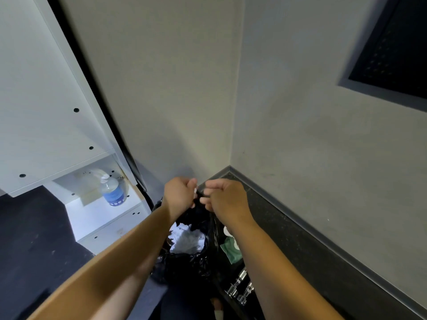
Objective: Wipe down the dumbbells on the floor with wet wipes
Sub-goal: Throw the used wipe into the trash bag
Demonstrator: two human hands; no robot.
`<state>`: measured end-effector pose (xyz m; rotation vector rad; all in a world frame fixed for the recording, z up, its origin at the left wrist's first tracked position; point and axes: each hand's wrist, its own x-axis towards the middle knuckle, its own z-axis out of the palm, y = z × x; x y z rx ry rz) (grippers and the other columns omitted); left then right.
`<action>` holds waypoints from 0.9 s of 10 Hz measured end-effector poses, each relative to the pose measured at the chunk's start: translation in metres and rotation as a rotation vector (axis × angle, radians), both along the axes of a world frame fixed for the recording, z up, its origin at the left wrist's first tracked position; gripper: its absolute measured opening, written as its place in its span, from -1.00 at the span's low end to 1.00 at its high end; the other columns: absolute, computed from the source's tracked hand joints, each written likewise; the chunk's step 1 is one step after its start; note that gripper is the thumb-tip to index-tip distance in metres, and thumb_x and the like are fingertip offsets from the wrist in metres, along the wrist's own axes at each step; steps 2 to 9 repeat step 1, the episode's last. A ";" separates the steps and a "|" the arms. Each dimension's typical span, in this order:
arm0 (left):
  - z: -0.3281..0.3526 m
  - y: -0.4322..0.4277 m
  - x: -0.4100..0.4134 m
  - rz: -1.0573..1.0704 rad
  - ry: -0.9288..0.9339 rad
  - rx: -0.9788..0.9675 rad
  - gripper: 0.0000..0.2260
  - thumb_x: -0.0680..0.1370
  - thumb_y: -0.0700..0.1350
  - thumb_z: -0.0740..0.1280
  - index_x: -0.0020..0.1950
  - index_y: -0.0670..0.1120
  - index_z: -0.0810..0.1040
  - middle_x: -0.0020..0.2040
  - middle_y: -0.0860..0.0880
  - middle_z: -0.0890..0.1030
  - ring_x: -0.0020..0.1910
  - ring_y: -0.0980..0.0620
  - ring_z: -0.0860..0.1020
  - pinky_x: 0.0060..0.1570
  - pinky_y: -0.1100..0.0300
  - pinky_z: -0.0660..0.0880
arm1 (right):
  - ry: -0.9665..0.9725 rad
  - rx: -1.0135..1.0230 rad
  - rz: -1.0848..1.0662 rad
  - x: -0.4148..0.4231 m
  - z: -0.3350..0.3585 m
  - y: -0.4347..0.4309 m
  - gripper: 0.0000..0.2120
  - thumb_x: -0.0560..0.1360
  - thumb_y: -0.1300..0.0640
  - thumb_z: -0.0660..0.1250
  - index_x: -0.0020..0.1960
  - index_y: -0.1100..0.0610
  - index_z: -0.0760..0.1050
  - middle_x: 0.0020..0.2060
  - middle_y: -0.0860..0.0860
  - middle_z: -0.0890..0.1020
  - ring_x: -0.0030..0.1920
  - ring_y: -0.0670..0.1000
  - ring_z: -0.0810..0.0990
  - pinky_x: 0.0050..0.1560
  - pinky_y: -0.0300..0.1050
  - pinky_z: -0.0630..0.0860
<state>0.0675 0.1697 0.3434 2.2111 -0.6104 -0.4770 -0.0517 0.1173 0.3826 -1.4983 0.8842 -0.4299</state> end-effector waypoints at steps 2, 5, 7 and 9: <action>-0.017 0.001 0.015 -0.107 0.049 0.164 -0.52 0.67 0.05 -0.02 -0.11 -0.20 0.56 -0.19 -0.20 0.61 -0.24 -0.13 0.60 -0.03 0.07 0.54 | 0.009 0.003 -0.047 -0.007 -0.004 -0.012 -0.76 0.52 0.31 0.23 0.10 0.16 0.59 0.01 0.09 0.67 -0.12 -0.04 0.67 0.10 0.01 0.60; -0.017 0.001 0.015 -0.107 0.049 0.164 -0.52 0.67 0.05 -0.02 -0.11 -0.20 0.56 -0.19 -0.20 0.61 -0.24 -0.13 0.60 -0.03 0.07 0.54 | 0.009 0.003 -0.047 -0.007 -0.004 -0.012 -0.76 0.52 0.31 0.23 0.10 0.16 0.59 0.01 0.09 0.67 -0.12 -0.04 0.67 0.10 0.01 0.60; -0.017 0.001 0.015 -0.107 0.049 0.164 -0.52 0.67 0.05 -0.02 -0.11 -0.20 0.56 -0.19 -0.20 0.61 -0.24 -0.13 0.60 -0.03 0.07 0.54 | 0.009 0.003 -0.047 -0.007 -0.004 -0.012 -0.76 0.52 0.31 0.23 0.10 0.16 0.59 0.01 0.09 0.67 -0.12 -0.04 0.67 0.10 0.01 0.60; -0.017 0.001 0.015 -0.107 0.049 0.164 -0.52 0.67 0.05 -0.02 -0.11 -0.20 0.56 -0.19 -0.20 0.61 -0.24 -0.13 0.60 -0.03 0.07 0.54 | 0.009 0.003 -0.047 -0.007 -0.004 -0.012 -0.76 0.52 0.31 0.23 0.10 0.16 0.59 0.01 0.09 0.67 -0.12 -0.04 0.67 0.10 0.01 0.60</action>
